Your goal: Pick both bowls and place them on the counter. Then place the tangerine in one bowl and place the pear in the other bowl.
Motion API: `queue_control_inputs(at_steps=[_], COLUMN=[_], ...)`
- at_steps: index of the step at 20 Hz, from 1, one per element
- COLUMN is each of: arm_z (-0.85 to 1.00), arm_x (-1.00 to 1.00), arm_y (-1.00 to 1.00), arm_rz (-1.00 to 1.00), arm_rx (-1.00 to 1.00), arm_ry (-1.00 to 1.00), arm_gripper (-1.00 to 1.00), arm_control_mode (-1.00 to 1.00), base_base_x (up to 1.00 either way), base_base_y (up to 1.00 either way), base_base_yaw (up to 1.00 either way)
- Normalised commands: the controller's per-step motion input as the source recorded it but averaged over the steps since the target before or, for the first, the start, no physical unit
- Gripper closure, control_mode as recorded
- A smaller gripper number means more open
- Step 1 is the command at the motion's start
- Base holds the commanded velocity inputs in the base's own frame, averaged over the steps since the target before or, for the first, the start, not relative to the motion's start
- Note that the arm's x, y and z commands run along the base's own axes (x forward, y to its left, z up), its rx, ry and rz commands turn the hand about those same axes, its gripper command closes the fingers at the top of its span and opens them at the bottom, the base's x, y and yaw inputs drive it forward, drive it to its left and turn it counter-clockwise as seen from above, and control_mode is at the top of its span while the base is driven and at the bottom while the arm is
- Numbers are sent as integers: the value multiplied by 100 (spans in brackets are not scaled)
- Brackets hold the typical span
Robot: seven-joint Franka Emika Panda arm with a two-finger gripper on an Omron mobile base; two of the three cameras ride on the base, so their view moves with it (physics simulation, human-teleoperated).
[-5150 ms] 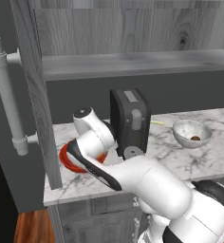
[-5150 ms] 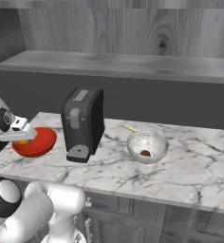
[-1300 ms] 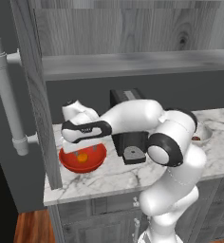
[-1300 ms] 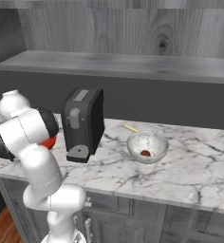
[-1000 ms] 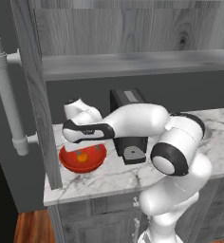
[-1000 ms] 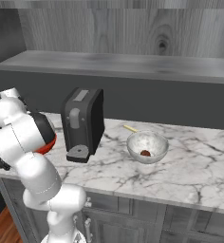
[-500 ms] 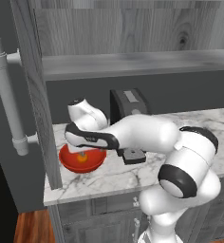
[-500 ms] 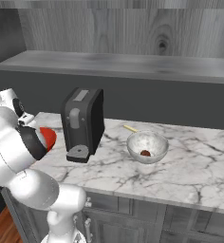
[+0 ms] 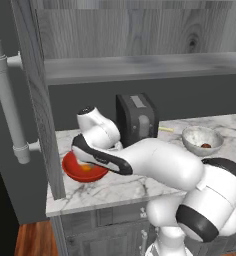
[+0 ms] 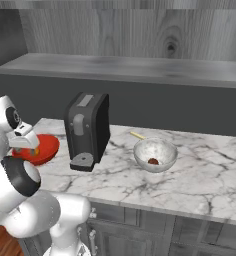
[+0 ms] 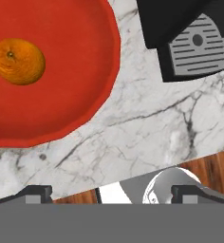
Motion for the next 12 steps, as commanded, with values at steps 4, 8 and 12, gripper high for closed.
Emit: queue_control_inputs(at_steps=[4,8,12], arm_z=[11,7,4], arm_x=[-38,-36,-35], arm_y=[-17,-18,-16], arm_rz=[-2,-1,-1], arm_rx=[0,0,0], arm_ry=[-4,-4,-4], arm_gripper=[-100,-100,-100], arm_control_mode=[-100,-100,-100], base_base_x=[0,0,0], base_base_y=[0,0,0], base_base_yaw=[0,0,0])
